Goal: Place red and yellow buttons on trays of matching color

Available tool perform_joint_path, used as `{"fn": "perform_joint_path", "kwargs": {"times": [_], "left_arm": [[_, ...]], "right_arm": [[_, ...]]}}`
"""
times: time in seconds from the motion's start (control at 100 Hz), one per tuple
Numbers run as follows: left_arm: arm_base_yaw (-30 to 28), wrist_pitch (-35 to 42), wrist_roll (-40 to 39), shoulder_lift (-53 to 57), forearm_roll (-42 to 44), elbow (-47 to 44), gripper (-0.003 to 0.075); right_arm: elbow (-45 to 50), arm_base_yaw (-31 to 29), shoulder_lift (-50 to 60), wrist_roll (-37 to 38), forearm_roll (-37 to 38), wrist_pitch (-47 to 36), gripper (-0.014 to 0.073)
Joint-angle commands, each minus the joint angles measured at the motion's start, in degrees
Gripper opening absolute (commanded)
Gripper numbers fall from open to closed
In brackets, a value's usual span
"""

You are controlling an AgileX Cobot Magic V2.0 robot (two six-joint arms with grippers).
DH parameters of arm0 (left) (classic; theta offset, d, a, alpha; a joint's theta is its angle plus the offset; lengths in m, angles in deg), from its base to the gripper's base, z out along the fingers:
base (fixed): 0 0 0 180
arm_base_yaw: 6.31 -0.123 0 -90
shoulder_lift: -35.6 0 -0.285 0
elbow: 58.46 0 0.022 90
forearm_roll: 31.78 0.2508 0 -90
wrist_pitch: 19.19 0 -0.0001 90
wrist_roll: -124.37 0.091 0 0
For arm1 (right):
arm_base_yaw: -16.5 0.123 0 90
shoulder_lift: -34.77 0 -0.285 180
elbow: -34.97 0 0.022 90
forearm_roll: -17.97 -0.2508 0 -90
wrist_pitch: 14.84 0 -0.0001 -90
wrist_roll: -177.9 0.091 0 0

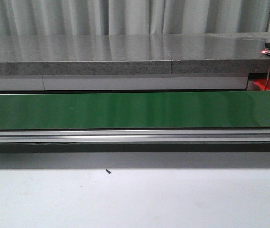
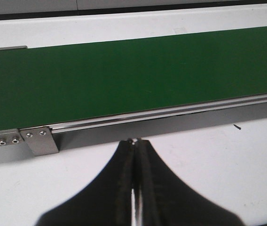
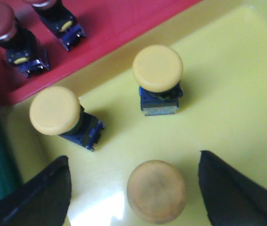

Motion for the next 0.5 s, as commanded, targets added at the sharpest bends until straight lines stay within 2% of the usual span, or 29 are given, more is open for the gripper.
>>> {"fn": "perform_joint_path", "kwargs": {"times": [0.0,0.1,0.17,0.24,0.31,0.43,0.46,0.49], "left_arm": [[0.36,3.76,-0.23,-0.32,-1.51,1.55,-0.002],[0.36,3.76,-0.23,-0.32,-1.51,1.55,-0.002],[0.36,3.76,-0.23,-0.32,-1.51,1.55,-0.002],[0.36,3.76,-0.23,-0.32,-1.51,1.55,-0.002],[0.36,3.76,-0.23,-0.32,-1.51,1.55,-0.002],[0.36,3.76,-0.23,-0.32,-1.51,1.55,-0.002],[0.36,3.76,-0.23,-0.32,-1.51,1.55,-0.002],[0.36,3.76,-0.23,-0.32,-1.51,1.55,-0.002]], "right_arm": [[-1.09,1.98,3.37,-0.17,0.62,-1.46,0.0557],[-1.09,6.34,5.22,-0.23,2.35,-0.84,0.0545],[-1.09,10.25,6.67,-0.23,3.81,-0.44,0.0468],[-1.09,14.3,8.13,-0.23,5.16,0.01,0.0331],[-1.09,18.26,9.48,-0.23,5.96,0.57,0.015],[-1.09,22.11,11.83,-0.23,6.13,1.65,-0.0097],[-1.09,22.7,12.26,-0.23,6.13,1.86,-0.0127],[-1.09,23.19,12.79,-0.23,6.13,2.11,-0.0118]]}}
